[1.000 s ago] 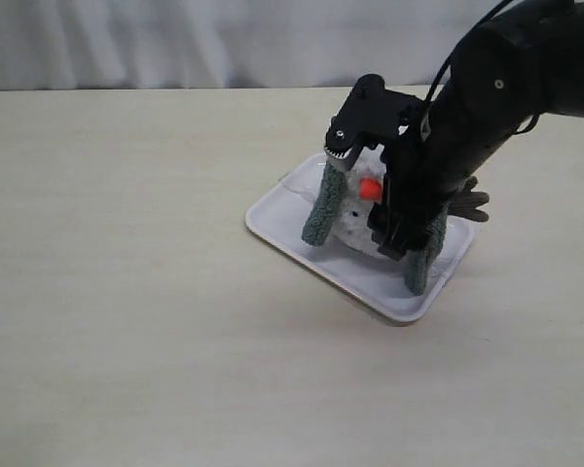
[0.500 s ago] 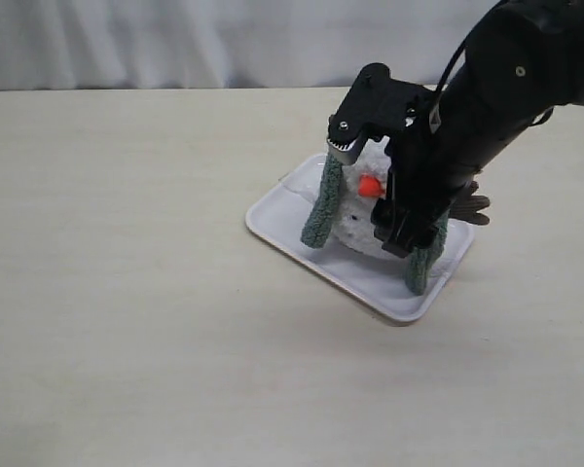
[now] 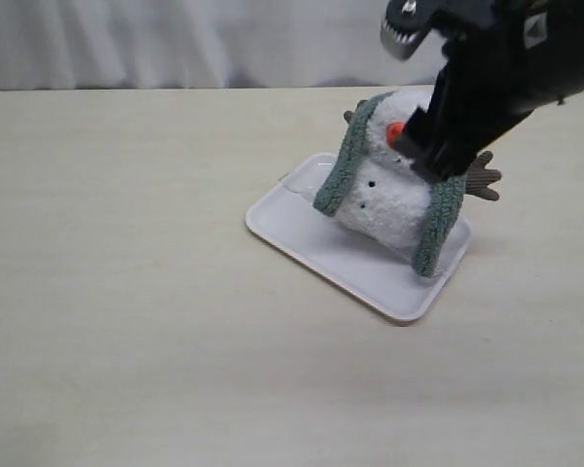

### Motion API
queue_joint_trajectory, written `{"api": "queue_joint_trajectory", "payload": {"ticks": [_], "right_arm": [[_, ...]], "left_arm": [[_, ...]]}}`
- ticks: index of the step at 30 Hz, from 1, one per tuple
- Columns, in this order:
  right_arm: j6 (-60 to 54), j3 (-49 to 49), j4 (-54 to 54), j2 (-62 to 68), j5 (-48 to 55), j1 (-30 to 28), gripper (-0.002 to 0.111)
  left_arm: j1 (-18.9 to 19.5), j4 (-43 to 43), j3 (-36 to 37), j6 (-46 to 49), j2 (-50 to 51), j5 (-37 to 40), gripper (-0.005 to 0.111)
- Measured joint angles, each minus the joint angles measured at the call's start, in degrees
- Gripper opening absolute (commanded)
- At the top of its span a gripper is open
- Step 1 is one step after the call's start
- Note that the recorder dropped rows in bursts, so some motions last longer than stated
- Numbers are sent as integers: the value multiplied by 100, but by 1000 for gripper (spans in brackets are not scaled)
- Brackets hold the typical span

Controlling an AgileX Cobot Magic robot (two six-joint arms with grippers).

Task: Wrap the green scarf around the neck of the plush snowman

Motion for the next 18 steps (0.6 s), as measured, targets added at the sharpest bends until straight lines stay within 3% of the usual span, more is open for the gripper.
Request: {"api": "queue_joint_trajectory", "payload": {"ticks": [5,8,13,15,18], "right_arm": [[2653,0,-1640,-87,-507,-324,34],[3441,0,-2156,263,-514,-644,18],[3104,-470,-1536,1138,-314,-1038,36],[2181,-1072,-285,1666,43,-1200,37],[1723,-1648,325,2110,144,-1315,37]], "left_arm": [[0,0,0,0,0,0,0],[0,0,0,0,0,0,0],[0,0,0,0,0,0,0],[0,0,0,0,0,0,0],[0,0,0,0,0,0,0]]}}
